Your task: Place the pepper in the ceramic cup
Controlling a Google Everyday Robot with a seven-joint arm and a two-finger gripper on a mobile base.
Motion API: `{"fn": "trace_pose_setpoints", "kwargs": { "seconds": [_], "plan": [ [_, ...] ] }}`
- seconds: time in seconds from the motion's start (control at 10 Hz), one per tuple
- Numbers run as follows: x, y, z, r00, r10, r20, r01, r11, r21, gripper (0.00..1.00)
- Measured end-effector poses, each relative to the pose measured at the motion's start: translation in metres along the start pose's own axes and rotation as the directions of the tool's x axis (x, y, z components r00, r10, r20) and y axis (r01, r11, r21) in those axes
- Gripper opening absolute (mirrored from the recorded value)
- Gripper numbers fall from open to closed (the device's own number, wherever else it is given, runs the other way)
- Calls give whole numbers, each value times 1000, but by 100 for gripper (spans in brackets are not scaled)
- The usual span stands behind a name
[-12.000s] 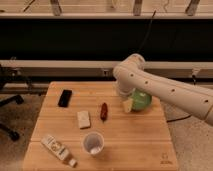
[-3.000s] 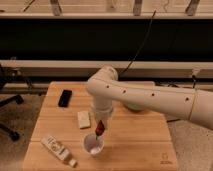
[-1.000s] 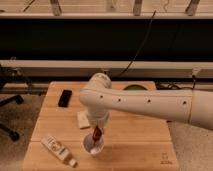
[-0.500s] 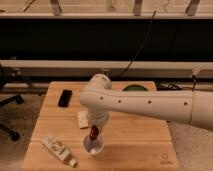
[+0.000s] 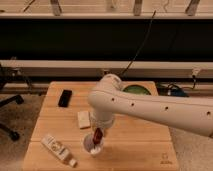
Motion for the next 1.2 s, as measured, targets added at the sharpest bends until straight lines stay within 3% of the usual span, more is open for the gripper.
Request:
{"fn": "trace_pose_setpoints", "kwargs": {
  "seconds": [0.2,0.5,0.6,1.0,1.2],
  "plan": [
    [-7,-1,-3,1000,-15,6,15,1000,13,3],
    [-16,-9,-5,999,-44,21,43,999,33,31],
    [-18,-12,-4,998,-53,26,52,998,36,45],
    [-21,-17,2,997,-69,46,67,997,48,80],
    [-13,-19,-4,997,-69,41,66,996,55,75]
  ]
}}
